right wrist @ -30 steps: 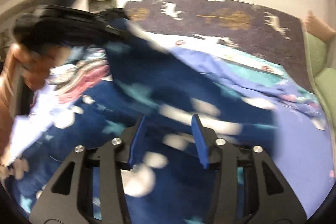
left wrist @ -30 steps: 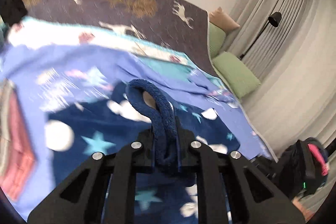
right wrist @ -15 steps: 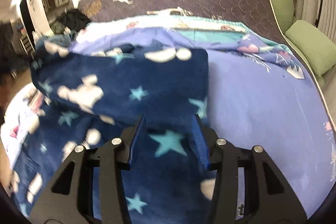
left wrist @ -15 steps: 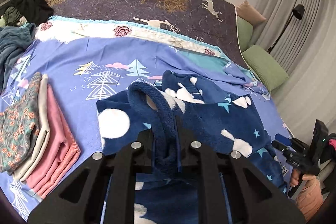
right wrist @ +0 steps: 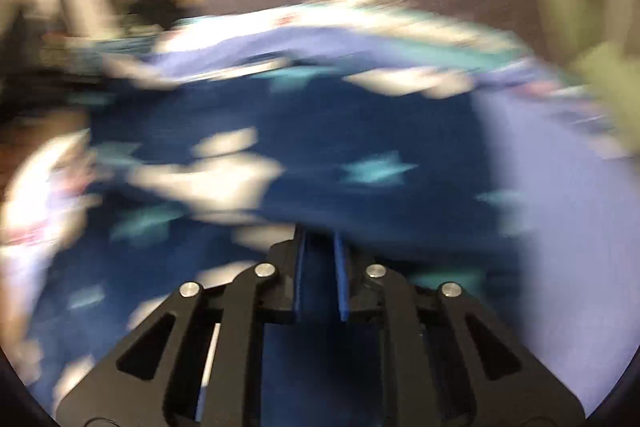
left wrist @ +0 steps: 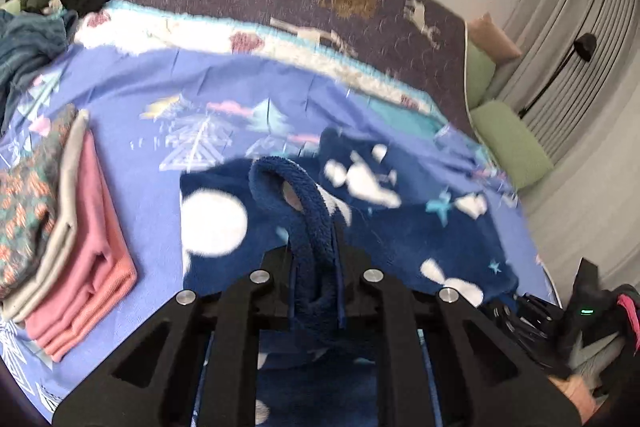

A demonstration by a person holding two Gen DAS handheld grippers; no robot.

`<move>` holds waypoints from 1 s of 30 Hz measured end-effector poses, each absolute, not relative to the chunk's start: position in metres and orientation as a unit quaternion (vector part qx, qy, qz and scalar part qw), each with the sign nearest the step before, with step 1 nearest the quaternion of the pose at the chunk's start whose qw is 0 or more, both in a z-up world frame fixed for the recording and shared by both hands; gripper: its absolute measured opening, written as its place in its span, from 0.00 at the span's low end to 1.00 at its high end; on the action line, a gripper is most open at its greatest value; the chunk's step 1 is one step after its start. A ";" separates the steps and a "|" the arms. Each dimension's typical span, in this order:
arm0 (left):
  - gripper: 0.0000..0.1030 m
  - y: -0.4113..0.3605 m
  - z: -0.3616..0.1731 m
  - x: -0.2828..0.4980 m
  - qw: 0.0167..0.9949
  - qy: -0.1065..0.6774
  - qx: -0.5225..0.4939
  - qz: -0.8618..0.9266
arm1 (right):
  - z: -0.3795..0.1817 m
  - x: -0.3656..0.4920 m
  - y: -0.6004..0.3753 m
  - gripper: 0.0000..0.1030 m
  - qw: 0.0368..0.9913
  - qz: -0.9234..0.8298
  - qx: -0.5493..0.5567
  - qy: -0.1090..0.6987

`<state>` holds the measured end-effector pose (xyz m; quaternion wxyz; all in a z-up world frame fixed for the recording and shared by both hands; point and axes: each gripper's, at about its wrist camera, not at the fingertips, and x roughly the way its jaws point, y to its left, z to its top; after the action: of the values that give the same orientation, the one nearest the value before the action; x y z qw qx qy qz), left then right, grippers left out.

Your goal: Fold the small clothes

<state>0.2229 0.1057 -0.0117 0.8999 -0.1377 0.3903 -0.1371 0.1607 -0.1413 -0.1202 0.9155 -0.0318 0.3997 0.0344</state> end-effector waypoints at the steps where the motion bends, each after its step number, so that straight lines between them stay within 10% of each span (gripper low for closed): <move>1: 0.13 0.105 -0.007 0.221 0.903 0.384 -0.133 -0.137 | -0.123 0.164 -0.154 0.10 0.915 -0.028 -0.032 0.400; 5: 0.13 0.100 -0.005 0.219 0.908 0.384 -0.094 -0.136 | -0.136 0.163 -0.207 0.15 0.885 -0.018 0.117 0.450; 19: 0.22 0.112 -0.037 0.214 0.917 0.386 -0.061 -0.076 | -0.058 0.142 -0.162 0.26 0.929 0.075 0.025 0.362; 22: 0.37 0.081 -0.041 0.215 0.913 0.389 -0.045 -0.112 | -0.093 0.178 -0.157 0.33 0.899 0.065 0.030 0.432; 26: 0.39 0.042 -0.095 0.214 0.898 0.420 0.090 -0.097 | -0.119 0.179 -0.151 0.34 0.883 0.045 -0.007 0.467; 30: 0.39 0.053 -0.063 0.222 0.900 0.411 0.012 -0.142 | -0.085 0.181 -0.152 0.48 0.888 0.087 0.015 0.452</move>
<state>0.2220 0.0528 -0.0629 0.9003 0.0121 0.4112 -0.1422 0.1811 -0.1522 -0.0845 0.8876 0.0152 0.4519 0.0872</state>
